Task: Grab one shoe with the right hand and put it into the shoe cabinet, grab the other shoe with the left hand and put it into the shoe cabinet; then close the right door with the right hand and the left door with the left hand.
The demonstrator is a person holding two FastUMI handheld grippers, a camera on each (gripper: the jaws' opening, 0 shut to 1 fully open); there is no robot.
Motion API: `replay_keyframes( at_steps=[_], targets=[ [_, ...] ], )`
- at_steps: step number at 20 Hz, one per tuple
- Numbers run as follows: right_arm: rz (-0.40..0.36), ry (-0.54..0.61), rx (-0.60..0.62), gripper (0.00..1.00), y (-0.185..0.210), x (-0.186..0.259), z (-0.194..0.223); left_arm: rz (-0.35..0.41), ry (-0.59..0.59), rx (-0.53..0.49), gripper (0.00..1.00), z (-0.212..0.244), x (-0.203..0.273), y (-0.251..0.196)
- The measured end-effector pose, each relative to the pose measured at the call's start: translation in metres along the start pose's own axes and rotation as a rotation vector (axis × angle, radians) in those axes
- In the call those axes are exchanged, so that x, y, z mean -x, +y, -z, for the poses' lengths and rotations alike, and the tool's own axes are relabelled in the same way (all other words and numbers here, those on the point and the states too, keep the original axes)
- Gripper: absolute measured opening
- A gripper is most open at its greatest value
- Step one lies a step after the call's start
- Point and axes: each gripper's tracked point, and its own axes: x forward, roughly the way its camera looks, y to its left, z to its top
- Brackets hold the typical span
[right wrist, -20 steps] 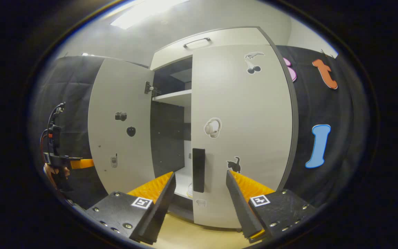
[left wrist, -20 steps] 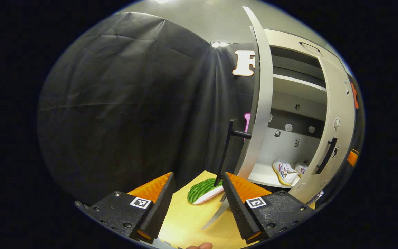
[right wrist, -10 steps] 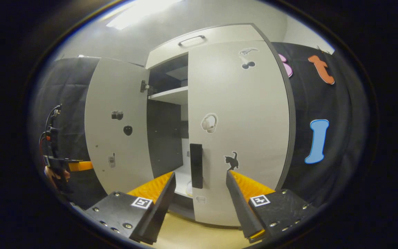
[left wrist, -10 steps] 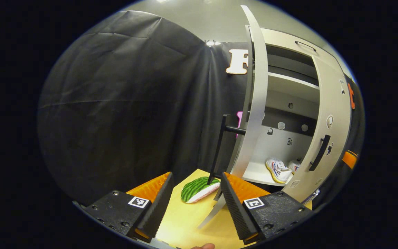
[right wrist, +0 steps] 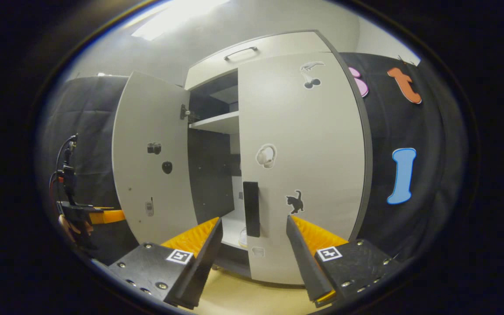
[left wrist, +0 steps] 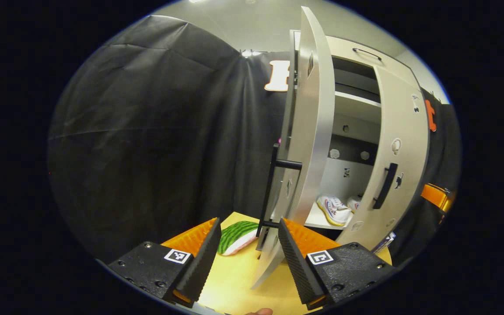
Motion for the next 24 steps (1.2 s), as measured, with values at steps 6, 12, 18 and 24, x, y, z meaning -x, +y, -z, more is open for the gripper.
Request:
replay_keyframes(
  at_steps=[6, 12, 18, 24],
  targets=[
    [0.022, -0.005, 0.001, 0.83, 0.002, 0.016, -0.001, 0.091, -0.010, -0.059, 0.82, 0.002, -0.010, -0.038],
    [0.053, -0.008, -0.020, 0.88, -0.007, 0.022, -0.003, 0.168, -0.008, -0.032, 0.82, 0.003, -0.011, -0.047],
    [0.063, -0.005, -0.023, 0.87, -0.011, 0.025, -0.005, 0.225, -0.007, -0.040, 0.82, 0.003, -0.012, -0.051],
    [0.095, -0.001, -0.033, 0.83, -0.022, 0.031, -0.004, 0.273, 0.003, -0.032, 0.82, 0.005, -0.011, -0.056]
  ],
)
